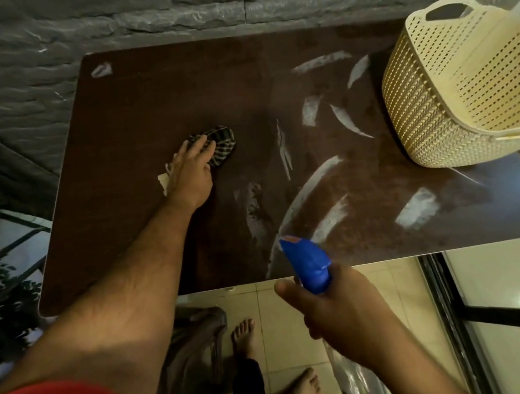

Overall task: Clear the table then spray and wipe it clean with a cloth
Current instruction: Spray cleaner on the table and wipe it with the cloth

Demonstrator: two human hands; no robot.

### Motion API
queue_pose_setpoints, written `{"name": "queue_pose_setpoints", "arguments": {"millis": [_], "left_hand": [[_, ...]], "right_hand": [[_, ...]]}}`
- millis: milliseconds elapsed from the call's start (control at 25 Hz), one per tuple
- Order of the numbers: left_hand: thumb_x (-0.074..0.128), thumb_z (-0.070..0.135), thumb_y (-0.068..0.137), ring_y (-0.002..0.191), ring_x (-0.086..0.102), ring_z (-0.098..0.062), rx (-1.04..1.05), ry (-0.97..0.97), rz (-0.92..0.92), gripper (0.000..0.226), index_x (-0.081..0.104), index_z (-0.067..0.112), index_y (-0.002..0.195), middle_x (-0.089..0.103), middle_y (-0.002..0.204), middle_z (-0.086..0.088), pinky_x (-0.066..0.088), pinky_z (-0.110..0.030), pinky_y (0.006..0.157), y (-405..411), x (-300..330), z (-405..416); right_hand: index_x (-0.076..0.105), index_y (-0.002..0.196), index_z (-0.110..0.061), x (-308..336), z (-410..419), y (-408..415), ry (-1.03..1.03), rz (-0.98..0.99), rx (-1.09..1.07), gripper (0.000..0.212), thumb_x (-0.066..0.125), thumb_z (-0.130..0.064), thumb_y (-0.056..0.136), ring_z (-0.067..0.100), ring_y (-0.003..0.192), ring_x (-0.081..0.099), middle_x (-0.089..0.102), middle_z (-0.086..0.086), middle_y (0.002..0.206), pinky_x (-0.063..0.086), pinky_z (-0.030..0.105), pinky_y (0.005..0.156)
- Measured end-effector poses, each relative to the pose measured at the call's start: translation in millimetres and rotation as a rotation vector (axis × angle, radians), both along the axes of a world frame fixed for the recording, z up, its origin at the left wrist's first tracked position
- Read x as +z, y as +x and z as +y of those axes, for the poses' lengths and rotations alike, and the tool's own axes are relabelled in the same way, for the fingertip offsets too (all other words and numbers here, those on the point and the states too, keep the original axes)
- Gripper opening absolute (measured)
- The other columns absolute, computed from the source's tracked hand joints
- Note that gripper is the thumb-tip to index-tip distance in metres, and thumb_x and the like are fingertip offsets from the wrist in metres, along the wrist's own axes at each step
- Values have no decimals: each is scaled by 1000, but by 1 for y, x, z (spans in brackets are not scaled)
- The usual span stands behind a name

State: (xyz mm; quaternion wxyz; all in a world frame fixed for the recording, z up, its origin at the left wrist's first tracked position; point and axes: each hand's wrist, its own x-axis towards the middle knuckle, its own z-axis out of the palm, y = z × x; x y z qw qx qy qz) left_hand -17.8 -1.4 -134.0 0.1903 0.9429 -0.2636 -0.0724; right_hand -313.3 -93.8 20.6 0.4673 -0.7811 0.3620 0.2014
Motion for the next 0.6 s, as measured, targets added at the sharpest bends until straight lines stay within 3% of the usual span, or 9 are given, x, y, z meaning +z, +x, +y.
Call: {"name": "queue_pose_setpoints", "arguments": {"millis": [280, 480, 600], "left_hand": [[40, 5, 97, 146, 11, -23, -53, -9, 25, 52, 35, 23, 146, 22, 158, 5, 10, -45, 118, -45, 5, 8], [45, 6, 96, 146, 5, -11, -385, -77, 25, 56, 35, 32, 144, 17, 155, 16, -6, -30, 114, -137, 11, 64], [42, 4, 96, 147, 11, -18, -70, -53, 21, 54, 38, 28, 144, 23, 157, 9, 7, -43, 118, -61, 6, 67]], "right_hand": [[52, 84, -36, 6, -17, -2, -55, -6, -7, 31, 60, -65, 78, 15, 68, 68, 70, 1, 72, 61, 41, 74], [55, 85, -31, 5, -27, -2, 24, -29, -61, 28, 63, -58, 82, 2, 50, 62, 70, 0, 66, 47, 19, 51], [55, 87, -32, 5, -32, 1, 44, -19, -46, 30, 62, -60, 81, 3, 55, 65, 70, -1, 68, 48, 19, 54]]}}
